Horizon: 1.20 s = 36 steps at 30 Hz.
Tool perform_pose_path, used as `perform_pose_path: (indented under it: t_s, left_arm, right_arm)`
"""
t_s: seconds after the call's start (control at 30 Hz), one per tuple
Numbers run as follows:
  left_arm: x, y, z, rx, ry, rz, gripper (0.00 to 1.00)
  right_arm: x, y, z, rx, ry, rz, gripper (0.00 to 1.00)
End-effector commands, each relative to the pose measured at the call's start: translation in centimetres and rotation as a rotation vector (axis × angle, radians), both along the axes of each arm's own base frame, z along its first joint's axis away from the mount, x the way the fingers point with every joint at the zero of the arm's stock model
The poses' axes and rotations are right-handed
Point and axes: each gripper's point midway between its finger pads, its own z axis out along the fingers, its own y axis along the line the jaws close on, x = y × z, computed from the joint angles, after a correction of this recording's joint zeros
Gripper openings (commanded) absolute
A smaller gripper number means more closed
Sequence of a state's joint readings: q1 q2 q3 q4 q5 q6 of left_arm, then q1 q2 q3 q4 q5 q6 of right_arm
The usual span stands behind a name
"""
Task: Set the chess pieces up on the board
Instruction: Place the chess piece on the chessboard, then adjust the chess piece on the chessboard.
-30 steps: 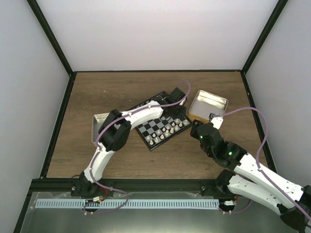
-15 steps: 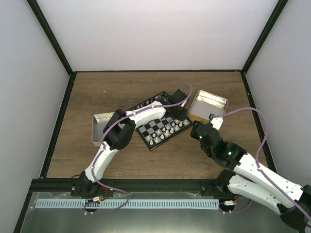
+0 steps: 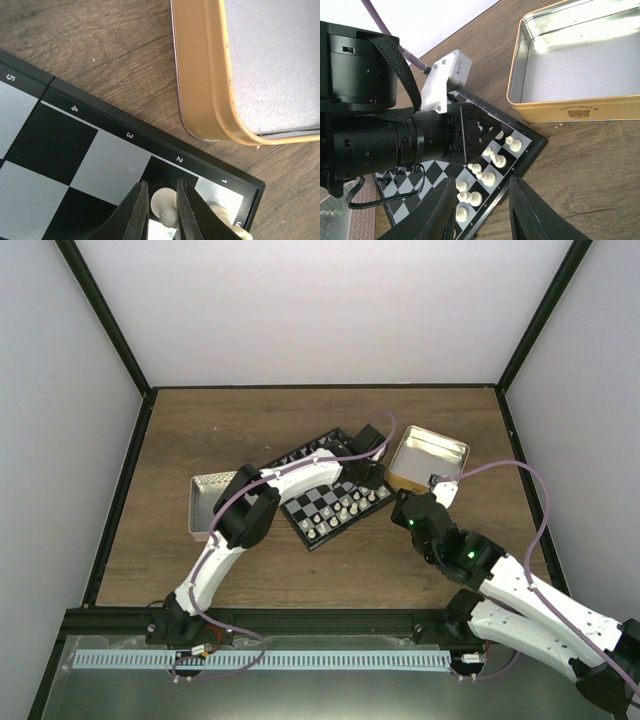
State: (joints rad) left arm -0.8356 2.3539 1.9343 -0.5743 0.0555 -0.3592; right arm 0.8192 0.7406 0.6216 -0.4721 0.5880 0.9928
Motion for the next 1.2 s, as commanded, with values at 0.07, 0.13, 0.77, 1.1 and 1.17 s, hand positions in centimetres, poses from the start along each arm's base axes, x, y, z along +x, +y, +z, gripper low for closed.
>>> perform_pose_path:
  t_s: [0.07,0.13,0.77,1.1,1.17]
  left_arm:
    - [0.3,-0.7,1.1,-0.033,0.004,-0.017,0.26]
    - [0.4,-1.1,2.4,-0.065,0.0,-0.019,0.32]
    - [0.0,-0.5,4.9,-0.146,0.037,-0.064,0.35]
    - [-0.6,-0.7,3.0,-0.136,0.08,-0.085,0.29]
    - [-0.8,-0.8,2.7,-0.136,0.093,-0.09,0.29]
  right_arm:
    - [0.2,-0.7,0.2,-0.006,-0.011,-0.038,0.31]
    - [0.2,-0.7,0.4,-0.004,-0.014,-0.037,0.31]
    - [0.2,-0.3,0.3,0.004,-0.005,-0.024,0.32]
    - [0.2,-0.3,0.0,-0.002,0.0,-0.019,0.32]
    - [0.2,-0.2,0.0,-0.001,0.0,-0.02,0.32]
